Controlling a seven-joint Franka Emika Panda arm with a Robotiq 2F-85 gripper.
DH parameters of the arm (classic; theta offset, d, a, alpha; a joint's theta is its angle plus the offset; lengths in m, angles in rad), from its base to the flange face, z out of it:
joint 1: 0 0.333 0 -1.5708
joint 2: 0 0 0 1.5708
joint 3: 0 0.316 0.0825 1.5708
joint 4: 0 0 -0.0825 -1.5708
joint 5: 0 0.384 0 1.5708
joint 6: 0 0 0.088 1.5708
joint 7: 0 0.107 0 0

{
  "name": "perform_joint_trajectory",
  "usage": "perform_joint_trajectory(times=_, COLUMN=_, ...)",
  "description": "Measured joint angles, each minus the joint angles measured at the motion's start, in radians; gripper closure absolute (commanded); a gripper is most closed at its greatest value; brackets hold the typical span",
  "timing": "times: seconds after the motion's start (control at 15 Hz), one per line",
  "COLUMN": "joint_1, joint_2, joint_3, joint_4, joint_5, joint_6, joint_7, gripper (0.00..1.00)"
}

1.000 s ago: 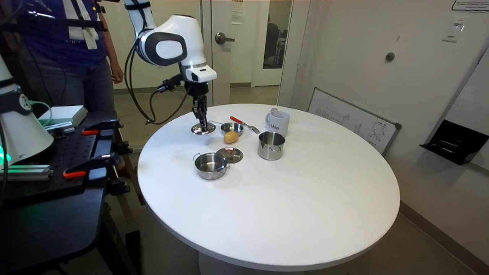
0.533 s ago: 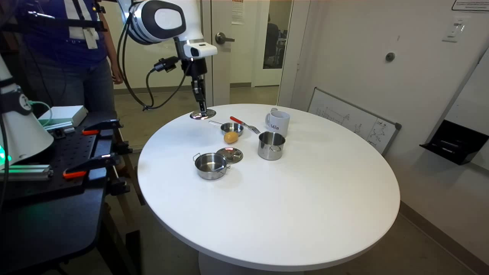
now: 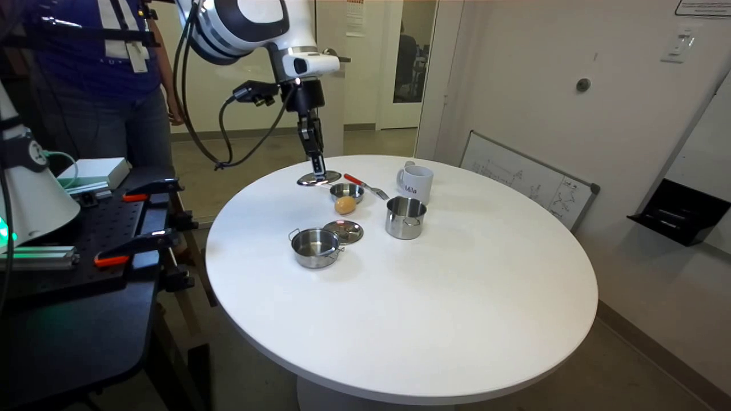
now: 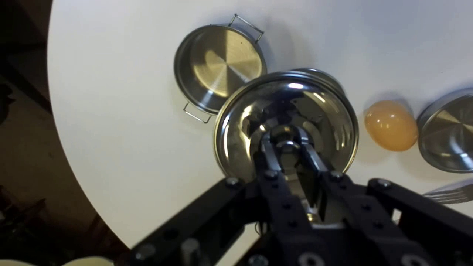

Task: Close the lid of the silver pot

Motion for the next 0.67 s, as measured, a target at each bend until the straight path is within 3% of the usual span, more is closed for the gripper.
perform_joint_trajectory(times=0.27, joint_1=0.0, joint_2=0.001, joint_3=-0.001, joint_4=0.0, joint_5=0.0, joint_6=-0.001, joint_7=0.001, gripper=0.81)
perform_joint_trajectory(times=0.33, joint_1=0.0, joint_2=0.002, joint_3=-0.001, joint_4=0.0, joint_5=0.0, joint_6=-0.001, joint_7=0.001, gripper=0.95)
perform_joint_trajectory(times=0.67, joint_1=-0.029, joint_2=0.007, joint_3=0.01, joint_4=-0.012, joint_5=0.033, joint_6=-0.001, joint_7=-0.019, gripper=0.95)
